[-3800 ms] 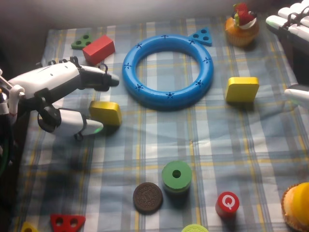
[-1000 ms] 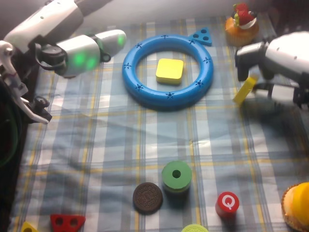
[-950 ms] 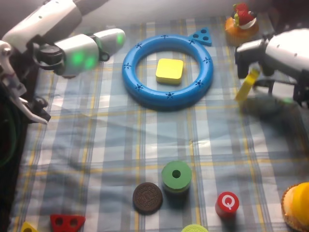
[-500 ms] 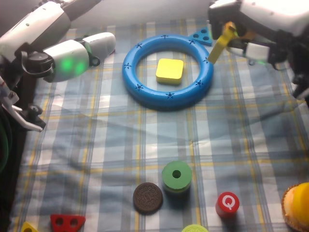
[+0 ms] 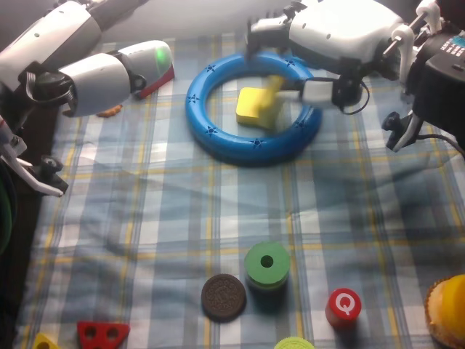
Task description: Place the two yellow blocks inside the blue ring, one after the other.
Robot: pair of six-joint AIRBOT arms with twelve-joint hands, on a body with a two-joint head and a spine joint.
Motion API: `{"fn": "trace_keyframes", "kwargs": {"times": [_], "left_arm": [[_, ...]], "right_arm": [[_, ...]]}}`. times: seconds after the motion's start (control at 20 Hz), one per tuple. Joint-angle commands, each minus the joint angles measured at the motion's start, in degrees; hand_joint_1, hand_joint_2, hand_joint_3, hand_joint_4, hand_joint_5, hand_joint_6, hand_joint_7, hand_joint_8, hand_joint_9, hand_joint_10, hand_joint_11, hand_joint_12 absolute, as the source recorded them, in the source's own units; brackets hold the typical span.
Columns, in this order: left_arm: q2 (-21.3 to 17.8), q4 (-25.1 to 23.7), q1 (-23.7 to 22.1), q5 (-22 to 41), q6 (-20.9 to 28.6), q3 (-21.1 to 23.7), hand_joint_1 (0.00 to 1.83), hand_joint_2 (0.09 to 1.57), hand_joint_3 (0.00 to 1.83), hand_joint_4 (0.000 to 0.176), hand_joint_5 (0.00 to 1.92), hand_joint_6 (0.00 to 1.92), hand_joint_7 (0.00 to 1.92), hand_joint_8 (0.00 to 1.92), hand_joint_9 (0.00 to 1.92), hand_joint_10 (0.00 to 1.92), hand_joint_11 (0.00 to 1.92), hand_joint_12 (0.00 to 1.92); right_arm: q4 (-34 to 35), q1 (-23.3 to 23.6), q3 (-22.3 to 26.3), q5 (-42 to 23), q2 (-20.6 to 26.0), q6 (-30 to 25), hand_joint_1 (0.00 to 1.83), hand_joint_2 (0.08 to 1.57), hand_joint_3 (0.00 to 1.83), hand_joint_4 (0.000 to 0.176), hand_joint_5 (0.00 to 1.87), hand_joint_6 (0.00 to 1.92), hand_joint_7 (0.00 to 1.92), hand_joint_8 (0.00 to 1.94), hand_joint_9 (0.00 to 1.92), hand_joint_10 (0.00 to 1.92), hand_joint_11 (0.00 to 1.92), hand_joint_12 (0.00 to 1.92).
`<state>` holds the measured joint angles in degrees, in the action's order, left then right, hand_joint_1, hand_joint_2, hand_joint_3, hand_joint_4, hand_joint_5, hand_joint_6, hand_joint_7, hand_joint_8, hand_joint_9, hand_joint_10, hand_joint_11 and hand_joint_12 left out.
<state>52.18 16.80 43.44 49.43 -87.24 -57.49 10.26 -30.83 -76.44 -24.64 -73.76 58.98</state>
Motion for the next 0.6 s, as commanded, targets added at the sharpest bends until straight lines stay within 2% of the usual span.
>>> {"fn": "trace_keyframes", "kwargs": {"times": [0.0,0.05,0.1,0.15,0.25,0.3,0.35,0.4,0.45,0.5,0.55], "left_arm": [[0.3,-0.7,-0.3,7.2,0.6,-0.2,0.46,1.46,0.00,0.000,0.17,0.00,0.13,0.00,0.04,0.01,0.00,0.30],[0.2,-0.7,-0.2,7.5,0.9,-0.2,0.52,1.45,0.00,0.004,0.17,0.00,0.13,0.00,0.03,0.00,0.00,0.17],[0.2,-0.7,0.0,7.7,1.1,-0.1,0.54,1.45,0.00,0.007,0.17,0.00,0.13,0.00,0.03,0.00,0.00,0.05],[0.0,-0.7,0.3,8.1,1.3,0.0,0.54,1.45,0.00,0.015,0.16,0.00,0.12,0.00,0.02,0.00,0.00,0.01],[-0.5,-0.7,1.1,9.1,2.3,0.4,0.55,1.45,0.00,0.028,0.15,0.00,0.11,0.00,0.00,0.00,0.00,0.00],[-0.6,-0.7,1.5,9.8,2.8,0.5,0.55,1.45,0.00,0.028,0.15,0.00,0.11,0.00,0.00,0.00,0.00,0.00],[-0.6,-0.6,2.0,10.4,3.4,0.6,0.57,1.44,0.00,0.033,0.15,0.00,0.11,0.00,0.01,0.00,0.00,0.00],[-0.7,-0.6,2.4,10.8,3.9,0.7,0.53,1.45,0.00,0.032,0.15,0.00,0.11,0.00,0.00,0.00,0.00,0.00],[-0.9,-0.7,2.8,11.4,4.5,0.9,0.53,1.45,0.00,0.032,0.15,0.00,0.11,0.00,0.00,0.00,0.00,0.00],[-1.3,-0.8,3.3,12.4,5.2,1.2,0.58,1.44,0.00,0.023,0.16,0.00,0.11,0.00,0.01,0.00,0.00,0.00],[-1.6,-0.9,3.9,13.4,6.3,1.4,0.59,1.44,0.00,0.034,0.14,0.00,0.11,0.00,0.01,0.00,0.00,0.00]], "right_arm": [[-0.2,1.2,0.0,-7.3,0.3,-0.1,0.67,1.20,0.00,0.136,0.01,0.02,0.02,0.05,0.01,0.26,0.01,1.04],[-0.2,1.2,0.6,-7.6,0.5,-0.1,0.52,1.20,0.00,0.150,0.00,0.00,0.00,0.01,0.00,0.05,0.00,0.39],[-0.2,1.2,1.3,-8.2,1.0,-0.1,0.44,1.21,0.01,0.143,0.00,0.00,0.00,0.00,0.00,0.01,0.00,0.08],[-0.2,1.2,2.4,-9.0,1.3,-0.1,0.28,1.22,0.01,0.150,0.00,0.00,0.00,0.00,0.00,0.00,0.00,0.01],[-0.2,1.2,5.1,-11.3,4.3,-0.1,0.25,1.23,0.01,0.105,0.00,0.00,0.00,0.00,0.00,0.00,0.00,0.00],[-0.2,0.8,6.5,-12.4,6.0,-0.1,0.25,1.23,0.01,0.105,0.00,0.00,0.00,0.00,0.00,0.00,0.00,0.00],[-0.2,0.0,8.0,-13.9,7.8,-0.1,0.25,1.23,0.01,0.072,0.00,0.00,0.00,0.00,0.00,0.00,0.03,0.01],[-0.2,-0.6,9.1,-15.0,9.0,-0.1,0.24,1.27,0.00,0.062,0.00,0.00,0.00,0.00,0.00,0.00,0.00,0.30],[-0.2,-1.6,10.5,-16.6,10.7,-0.1,0.24,1.27,0.00,0.062,0.00,0.00,0.00,0.00,0.00,0.00,0.00,0.30],[-0.2,-2.9,12.3,-19.0,13.0,-0.1,0.20,1.25,0.00,0.120,0.00,0.00,0.00,0.00,0.00,0.00,0.00,0.03],[-0.2,-4.2,14.2,-21.4,14.9,-0.1,0.19,1.25,0.00,0.128,0.00,0.00,0.00,0.00,0.00,0.00,0.03,0.02]]}}
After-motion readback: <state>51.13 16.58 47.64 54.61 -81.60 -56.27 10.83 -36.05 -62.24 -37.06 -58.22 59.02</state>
